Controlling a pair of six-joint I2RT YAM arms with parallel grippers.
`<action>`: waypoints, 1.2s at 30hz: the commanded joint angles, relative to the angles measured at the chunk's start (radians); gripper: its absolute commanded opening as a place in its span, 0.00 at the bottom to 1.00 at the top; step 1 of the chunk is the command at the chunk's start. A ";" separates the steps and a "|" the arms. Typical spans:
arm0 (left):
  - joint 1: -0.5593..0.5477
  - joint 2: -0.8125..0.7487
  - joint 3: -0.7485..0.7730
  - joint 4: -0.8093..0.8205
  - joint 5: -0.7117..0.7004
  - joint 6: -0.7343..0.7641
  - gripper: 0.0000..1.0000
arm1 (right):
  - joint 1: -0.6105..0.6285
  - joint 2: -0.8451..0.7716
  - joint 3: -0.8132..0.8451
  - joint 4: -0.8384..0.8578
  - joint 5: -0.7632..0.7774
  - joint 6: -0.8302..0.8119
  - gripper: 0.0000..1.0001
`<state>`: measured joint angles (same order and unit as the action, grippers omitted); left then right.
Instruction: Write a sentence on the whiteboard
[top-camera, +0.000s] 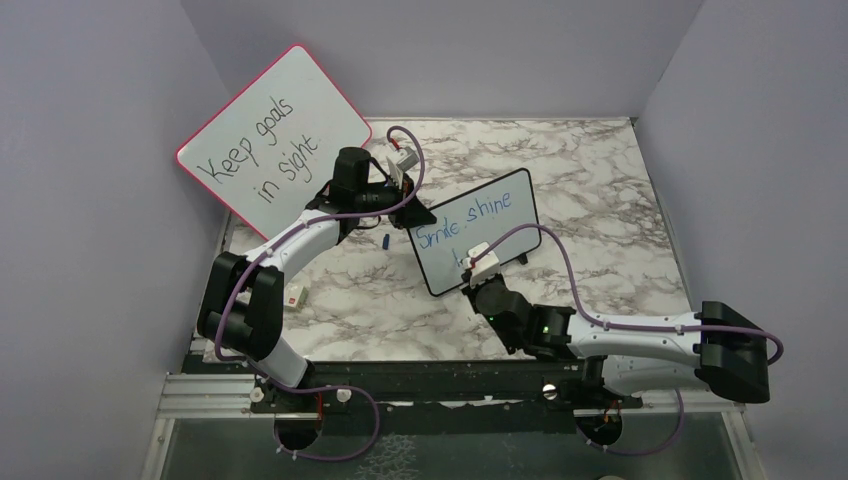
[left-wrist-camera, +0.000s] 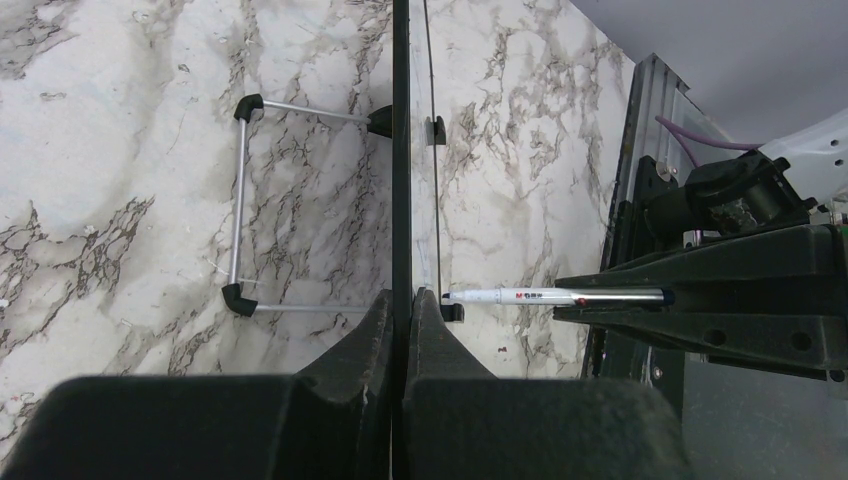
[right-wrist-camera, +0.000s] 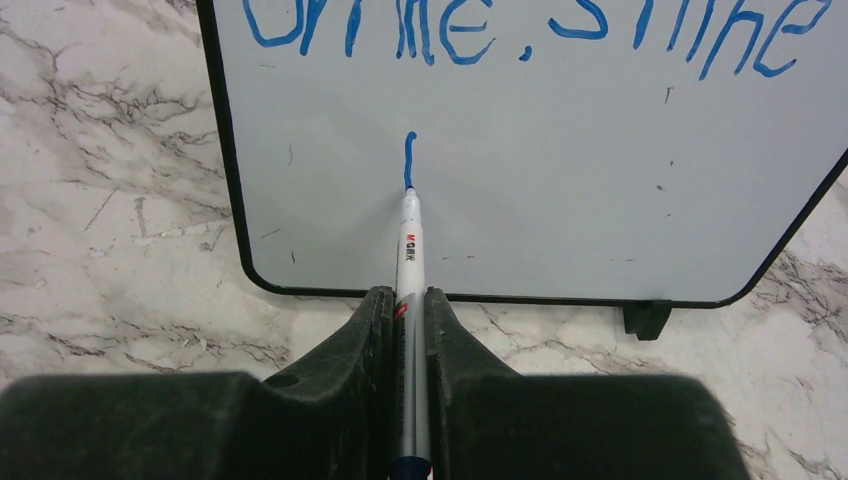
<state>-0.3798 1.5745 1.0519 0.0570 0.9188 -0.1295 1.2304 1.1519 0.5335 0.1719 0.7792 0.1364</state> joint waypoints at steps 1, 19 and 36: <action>-0.013 -0.007 -0.001 -0.043 -0.038 0.071 0.00 | -0.003 0.015 -0.010 0.060 0.018 -0.014 0.01; -0.016 -0.007 0.002 -0.051 -0.040 0.077 0.00 | -0.009 0.045 -0.018 0.082 0.091 -0.016 0.01; -0.017 -0.005 0.002 -0.051 -0.045 0.073 0.00 | -0.016 0.037 -0.017 -0.018 0.056 0.046 0.01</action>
<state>-0.3801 1.5745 1.0527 0.0532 0.9150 -0.1295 1.2221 1.1912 0.5182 0.1970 0.8471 0.1497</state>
